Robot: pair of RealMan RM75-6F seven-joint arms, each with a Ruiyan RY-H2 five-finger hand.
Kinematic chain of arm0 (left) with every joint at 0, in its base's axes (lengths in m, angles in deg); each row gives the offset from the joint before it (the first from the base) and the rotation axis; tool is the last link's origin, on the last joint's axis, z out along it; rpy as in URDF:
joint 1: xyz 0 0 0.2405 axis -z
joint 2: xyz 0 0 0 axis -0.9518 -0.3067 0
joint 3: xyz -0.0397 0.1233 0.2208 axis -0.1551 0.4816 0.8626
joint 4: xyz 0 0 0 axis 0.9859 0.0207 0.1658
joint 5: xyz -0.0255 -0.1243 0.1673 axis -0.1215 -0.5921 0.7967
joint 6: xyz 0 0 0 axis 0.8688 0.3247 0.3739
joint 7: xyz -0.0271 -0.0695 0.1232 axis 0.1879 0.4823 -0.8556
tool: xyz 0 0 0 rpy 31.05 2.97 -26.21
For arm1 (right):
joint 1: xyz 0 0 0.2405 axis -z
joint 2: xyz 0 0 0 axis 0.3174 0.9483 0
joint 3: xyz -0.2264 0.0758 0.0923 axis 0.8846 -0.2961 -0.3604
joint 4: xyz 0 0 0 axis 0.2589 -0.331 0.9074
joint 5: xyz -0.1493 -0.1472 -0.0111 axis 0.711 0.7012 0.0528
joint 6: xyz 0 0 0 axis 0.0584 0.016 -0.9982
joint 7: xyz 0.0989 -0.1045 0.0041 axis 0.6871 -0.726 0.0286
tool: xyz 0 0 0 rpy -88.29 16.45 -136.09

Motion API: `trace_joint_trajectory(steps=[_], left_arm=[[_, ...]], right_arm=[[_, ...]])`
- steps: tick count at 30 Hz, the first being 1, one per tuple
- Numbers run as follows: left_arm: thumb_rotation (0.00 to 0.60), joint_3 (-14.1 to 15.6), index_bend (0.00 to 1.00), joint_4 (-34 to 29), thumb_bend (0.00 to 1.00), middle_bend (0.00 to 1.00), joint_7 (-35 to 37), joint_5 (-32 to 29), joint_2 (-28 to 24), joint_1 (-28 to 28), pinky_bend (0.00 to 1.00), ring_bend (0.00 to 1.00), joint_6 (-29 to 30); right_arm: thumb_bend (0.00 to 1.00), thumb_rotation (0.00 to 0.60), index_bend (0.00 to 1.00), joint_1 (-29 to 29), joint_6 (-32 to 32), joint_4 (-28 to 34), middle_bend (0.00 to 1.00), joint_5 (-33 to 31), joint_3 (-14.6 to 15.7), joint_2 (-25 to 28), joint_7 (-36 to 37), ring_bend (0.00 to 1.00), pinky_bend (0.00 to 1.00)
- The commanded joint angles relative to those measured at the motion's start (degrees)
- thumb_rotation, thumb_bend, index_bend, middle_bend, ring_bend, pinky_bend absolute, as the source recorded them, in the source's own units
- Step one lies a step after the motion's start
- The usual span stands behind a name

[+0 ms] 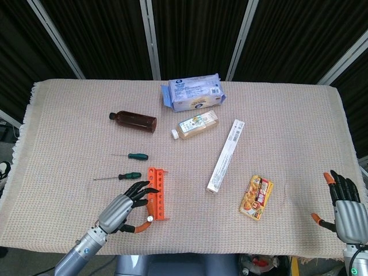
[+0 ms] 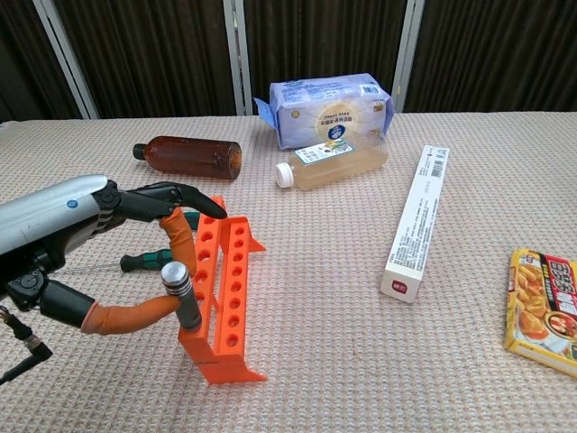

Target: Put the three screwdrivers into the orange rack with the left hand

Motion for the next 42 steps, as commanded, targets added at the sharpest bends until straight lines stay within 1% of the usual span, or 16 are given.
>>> trace_joint_trajectory(steps=[1, 8, 11, 13, 15, 18, 22, 27, 29, 31, 34, 37, 39, 42], left_arm=[[0.6, 0.0, 0.73, 0.2, 0.5, 0.15, 0.2, 0.1, 0.1, -0.2, 0.0, 0.0, 0.4], [0.6, -0.1, 0.71, 0.7, 0.48, 0.14, 0.3, 0.3, 0.3, -0.6, 0.0, 0.0, 1.2], [0.6, -0.3, 0.68, 0.9, 0.46, 0.13, 0.8, -0.3, 0.5, -0.8, 0.0, 0.0, 1.3], [0.6, -0.4, 0.63, 1.1, 0.43, 0.1, 0.9, -0.5, 0.6, -0.9, 0.0, 0.0, 1.3], [0.6, -0.5, 0.52, 1.2, 0.38, 0.05, 1.0, -0.7, 0.7, -0.9, 0.0, 0.0, 1.2], [0.6, -0.6, 0.41, 1.3, 0.35, 0.01, 1.1, -0.6, 0.8, -0.9, 0.0, 0.0, 1.2], [0.6, -0.7, 0.33, 1.1, 0.33, 0.0, 1.1, -0.5, 0.7, -0.8, 0.0, 0.0, 1.3], [0.6, -0.5, 0.14, 1.0, 0.25, 0.0, 1.0, 0.1, 0.2, -0.8, 0.0, 0.0, 1.4], [0.6, -0.5, 0.08, 0.8, 0.23, 0.0, 1.2, 0.4, 0.1, -0.9, 0.0, 0.0, 1.7], [0.6, -0.6, 0.06, 0.6, 0.23, 0.0, 1.4, 0.5, -0.1, -1.0, 0.0, 0.0, 2.1], [0.6, -0.9, 0.05, 0.2, 0.23, 0.0, 1.5, 1.0, -0.7, -1.1, 0.0, 0.0, 3.0], [0.6, -1.6, 0.08, -0.6, 0.23, 0.0, 1.5, 1.3, -2.0, -1.4, 0.0, 0.0, 4.5], [0.6, -2.8, 0.15, -1.1, 0.24, 0.0, 1.4, 0.7, -3.2, -1.6, 0.0, 0.0, 5.6], [0.6, -5.2, 0.31, -1.2, 0.35, 0.0, 0.3, -1.6, -4.7, -1.4, 0.0, 0.0, 6.0]], right_arm=[[0.0, 0.6, 0.0, 0.0, 0.0, 0.1, 0.0, 0.0, 0.0, 0.0, -0.1, 0.0, 0.0], [0.0, 0.6, 0.0, -0.1, 0.0, 0.3, 0.0, 0.0, 0.0, 0.1, -0.3, 0.0, 0.0], [0.0, 0.6, 0.0, 0.0, 0.0, 0.4, 0.0, 0.0, 0.0, 0.1, -0.4, 0.0, 0.0], [0.0, 0.6, 0.0, 0.0, -0.1, 0.3, 0.0, -0.1, 0.0, 0.1, -0.5, 0.0, 0.0], [0.0, 0.6, 0.0, 0.0, -0.1, 0.4, 0.0, -0.1, 0.0, 0.1, -0.5, 0.0, 0.0], [0.0, 0.6, 0.0, 0.0, 0.0, 0.5, 0.0, -0.1, 0.0, 0.1, -0.6, 0.0, 0.0], [0.0, 0.6, 0.0, 0.0, 0.0, 0.6, 0.0, -0.1, 0.0, 0.1, -0.7, 0.0, 0.0], [0.0, 0.6, 0.0, 0.1, 0.2, 0.6, 0.0, -0.2, 0.0, 0.1, -0.7, 0.0, 0.0], [0.0, 0.6, 0.0, 0.1, 0.1, 0.6, 0.0, -0.2, 0.0, 0.1, -0.6, 0.0, 0.0], [0.0, 0.6, 0.0, 0.1, 0.1, 0.5, 0.0, -0.1, 0.0, 0.1, -0.6, 0.0, 0.0], [0.0, 0.6, 0.0, 0.0, 0.1, 0.6, 0.0, -0.1, 0.0, 0.2, -0.6, 0.0, 0.0], [0.0, 0.6, 0.0, 0.0, 0.1, 0.6, 0.0, -0.1, 0.0, 0.2, -0.7, 0.0, 0.0], [0.0, 0.6, 0.0, 0.0, 0.1, 0.7, 0.0, -0.1, 0.0, 0.3, -0.8, 0.0, 0.0], [0.0, 0.6, 0.0, -0.1, 0.1, 0.9, 0.0, 0.0, -0.1, 0.4, -1.0, 0.0, 0.0]])
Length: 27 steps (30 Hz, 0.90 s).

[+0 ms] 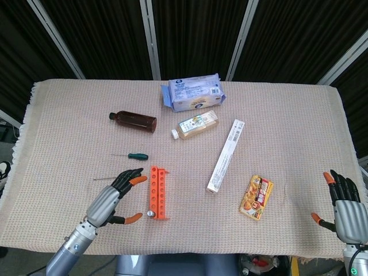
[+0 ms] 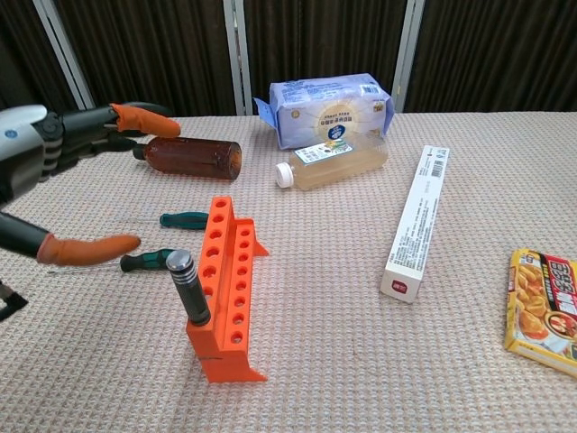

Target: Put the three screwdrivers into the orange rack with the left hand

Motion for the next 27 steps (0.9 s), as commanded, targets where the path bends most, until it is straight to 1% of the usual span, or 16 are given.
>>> trace_joint_trajectory(steps=[1, 3, 6, 8, 9, 12, 14, 17, 21, 23, 27], left_arm=[[0.6, -3.3, 0.34, -0.1, 0.37, 0.0, -2.2, -3.4, -2.2, 0.3, 0.0, 0.0, 0.2], [0.6, -5.3, 0.41, 0.6, 0.39, 0.0, -7.0, -6.0, -3.6, 1.1, 0.0, 0.0, -0.8], [0.6, -6.6, 0.44, 1.1, 0.39, 0.0, -12.9, -8.6, -4.8, 1.9, 0.0, 0.0, -2.3], [0.6, -7.7, 0.44, 1.0, 0.38, 0.0, -20.5, -12.0, -6.1, 3.0, 0.0, 0.0, -4.6], [0.6, -8.1, 0.44, 1.1, 0.37, 0.0, -23.8, -13.3, -6.4, 3.5, 0.0, 0.0, -5.5], [0.6, -8.8, 0.44, 2.2, 0.3, 0.0, -35.3, -17.7, -6.2, 5.5, 0.0, 0.0, -8.1], [0.6, -8.8, 0.45, 2.9, 0.27, 0.0, -41.2, -20.2, -5.5, 6.8, 0.0, 0.0, -9.7], [0.6, -8.8, 0.45, 4.0, 0.24, 0.0, -49.7, -24.5, -4.0, 9.0, 0.0, 0.0, -11.9], [0.6, -8.9, 0.44, 5.1, 0.24, 0.0, -55.5, -28.2, -2.0, 11.0, 0.0, 0.0, -13.5], [0.6, -9.2, 0.43, 6.4, 0.24, 0.0, -59.0, -30.7, 0.0, 12.3, 0.0, 0.0, -13.6], [0.6, -9.4, 0.42, 8.6, 0.24, 0.0, -62.8, -34.7, 2.9, 14.3, 0.0, 0.0, -14.3]], right_arm=[[0.0, 0.6, 0.0, 0.0, 0.1, 0.1, 0.0, 0.0, 0.0, 0.0, -0.1, 0.0, 0.0], [0.0, 0.6, 0.0, 0.0, 0.1, 0.2, 0.0, 0.0, -0.1, 0.1, -0.2, 0.0, 0.0], [0.0, 0.6, 0.0, -0.1, 0.1, 0.3, 0.0, 0.1, -0.1, 0.1, -0.4, 0.0, 0.0], [0.0, 0.6, 0.0, -0.2, -0.1, 0.4, 0.0, 0.1, -0.1, 0.1, -0.5, 0.0, 0.0], [0.0, 0.6, 0.0, -0.2, -0.1, 0.5, 0.0, 0.1, -0.1, 0.1, -0.6, 0.0, 0.0], [0.0, 0.6, 0.0, -0.5, -0.4, 0.6, 0.0, 0.1, -0.2, 0.0, -0.7, 0.0, 0.0], [0.0, 0.6, 0.0, -0.6, -0.5, 0.6, 0.0, 0.1, -0.2, 0.0, -0.7, 0.0, 0.0], [0.0, 0.6, 0.0, -0.6, -0.5, 0.6, 0.0, 0.2, -0.2, 0.0, -0.7, 0.0, 0.0], [0.0, 0.6, 0.0, -0.5, -0.4, 0.4, 0.0, 0.1, -0.2, 0.0, -0.5, 0.0, 0.0], [0.0, 0.6, 0.0, -0.5, -0.3, 0.4, 0.0, 0.0, -0.2, 0.1, -0.3, 0.0, 0.0], [0.0, 0.6, 0.0, -0.5, -0.3, 0.2, 0.0, 0.0, -0.2, 0.1, -0.1, 0.0, 0.0]])
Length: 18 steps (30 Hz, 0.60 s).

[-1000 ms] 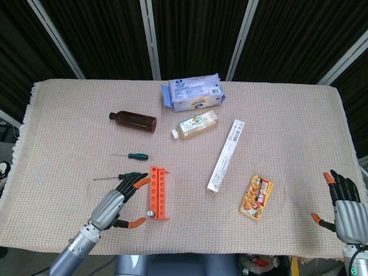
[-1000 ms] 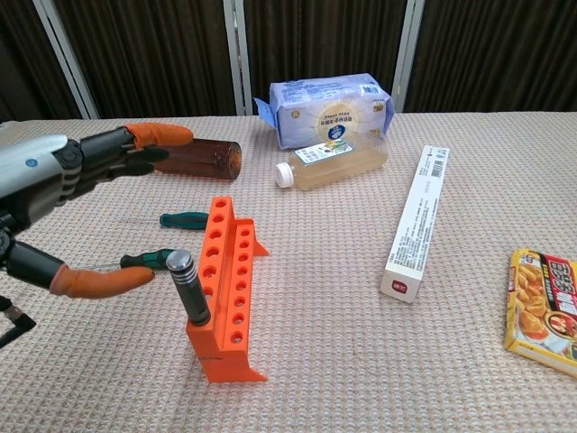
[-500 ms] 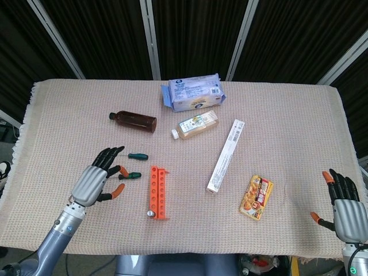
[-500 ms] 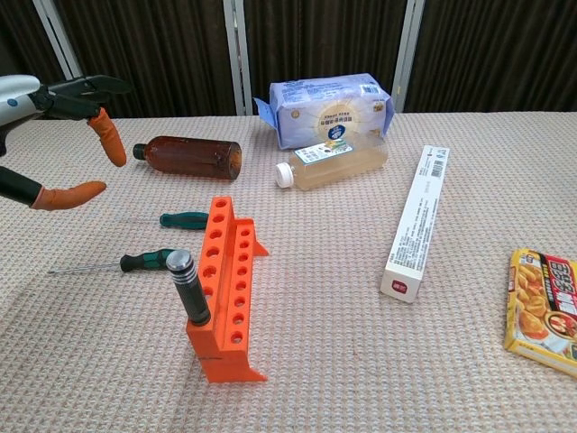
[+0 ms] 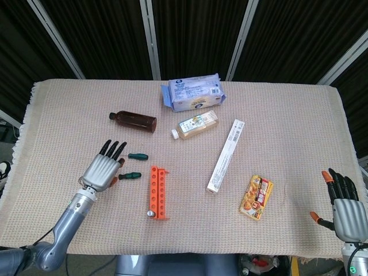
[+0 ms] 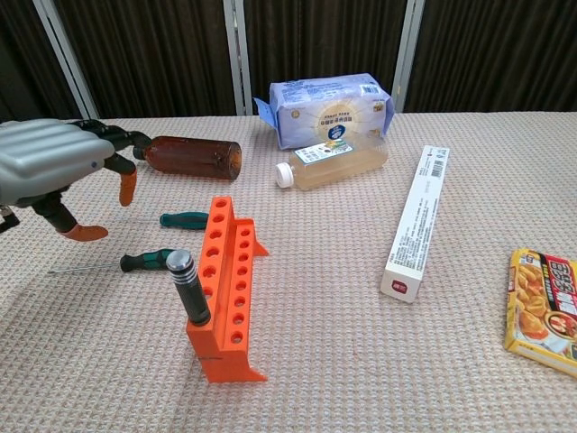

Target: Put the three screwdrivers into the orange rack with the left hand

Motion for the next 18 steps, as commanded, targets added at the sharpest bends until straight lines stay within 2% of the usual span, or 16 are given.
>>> trace_joint_trajectory(steps=[1, 6, 11, 18], left_arm=[[0.6, -0.5, 0.42, 2.8, 0.24, 0.0, -4.0, -4.4, 3.3, 2.8, 0.0, 0.0, -1.5], [0.6, 0.3, 0.41, 5.8, 0.25, 0.0, -9.4, -7.5, 7.0, 5.3, 0.0, 0.0, -1.5], [0.6, 1.8, 0.41, 8.6, 0.25, 0.0, -13.4, -8.1, 10.4, 6.8, 0.0, 0.0, 0.0], [0.6, 2.4, 0.42, 12.1, 0.24, 0.0, -14.3, -9.8, 14.0, 7.8, 0.0, 0.0, 0.0]], right_arm=[[0.0, 0.6, 0.0, -0.1, 0.0, -0.1, 0.0, 0.0, -0.1, 0.0, 0.1, 0.0, 0.0], [0.0, 0.6, 0.0, -0.1, -0.1, -0.4, 0.0, -0.1, -0.1, -0.1, 0.5, 0.0, 0.0], [0.0, 0.6, 0.0, 0.0, -0.2, -0.6, 0.0, -0.4, -0.1, 0.0, 0.8, 0.0, 0.0], [0.0, 0.6, 0.0, 0.1, -0.1, -1.0, 0.0, -0.7, -0.1, 0.0, 1.3, 0.0, 0.0]])
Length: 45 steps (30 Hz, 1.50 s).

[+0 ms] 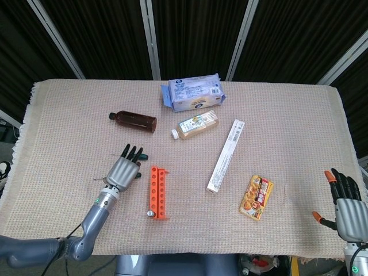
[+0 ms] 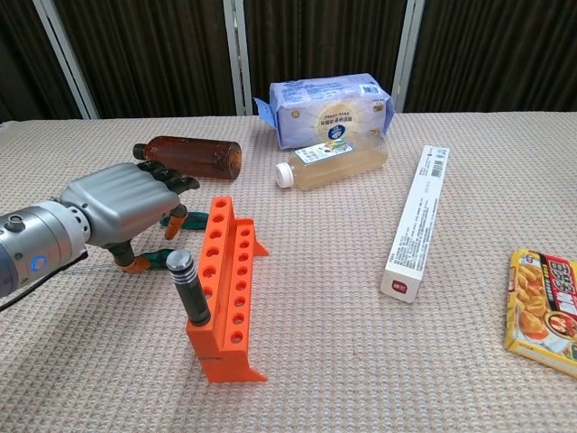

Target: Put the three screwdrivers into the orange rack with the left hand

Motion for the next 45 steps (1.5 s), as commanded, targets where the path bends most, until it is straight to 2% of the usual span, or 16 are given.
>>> trace_joint_trajectory(steps=[1, 17, 25, 30, 35, 39, 45], left_arm=[[0.6, 0.3, 0.42, 1.2, 0.24, 0.0, -0.5, -0.8, 1.3, 0.6, 0.0, 0.0, 0.1], [0.6, 1.7, 0.46, 3.9, 0.24, 0.0, 2.4, 0.4, 3.7, 0.7, 0.0, 0.0, 1.1], [0.6, 2.2, 0.58, 3.9, 0.26, 0.0, 4.0, 2.4, 3.8, 0.7, 0.0, 0.0, 1.9], [0.6, 2.9, 0.66, 3.5, 0.32, 0.0, 4.7, 3.6, 3.4, 0.4, 0.0, 0.0, 2.3], [0.6, 3.2, 0.68, 1.7, 0.34, 0.01, 7.2, 6.2, 1.8, -0.5, 0.0, 0.0, 3.9], [0.6, 3.3, 0.69, -3.8, 0.37, 0.04, 13.4, 10.7, -2.2, -2.8, 0.0, 0.0, 7.6], [0.6, 3.2, 0.7, -14.0, 0.41, 0.06, 32.5, 18.9, -10.2, -7.9, 0.0, 0.0, 13.0]], right_arm=[[0.0, 0.6, 0.0, 0.1, 0.0, -0.1, 0.0, -0.1, 0.0, 0.0, 0.1, 0.0, 0.0], [0.0, 0.6, 0.0, 0.3, 0.0, -0.3, 0.0, -0.4, 0.1, 0.0, 0.3, 0.0, 0.0], [0.0, 0.6, 0.0, 0.3, -0.2, -0.4, 0.0, -0.6, 0.1, 0.0, 0.4, 0.0, 0.0], [0.0, 0.6, 0.0, 0.2, -0.4, -0.4, 0.0, -0.6, 0.0, -0.1, 0.4, 0.0, 0.0], [0.0, 0.6, 0.0, 0.1, -0.4, -0.5, 0.0, -0.4, 0.1, -0.1, 0.5, 0.0, 0.0], [0.0, 0.6, 0.0, 0.1, -0.1, -0.5, 0.0, -0.1, 0.1, 0.0, 0.7, 0.0, 0.0], [0.0, 0.6, 0.0, 0.1, -0.1, -0.5, 0.0, 0.3, 0.2, -0.1, 0.6, 0.0, 0.0]])
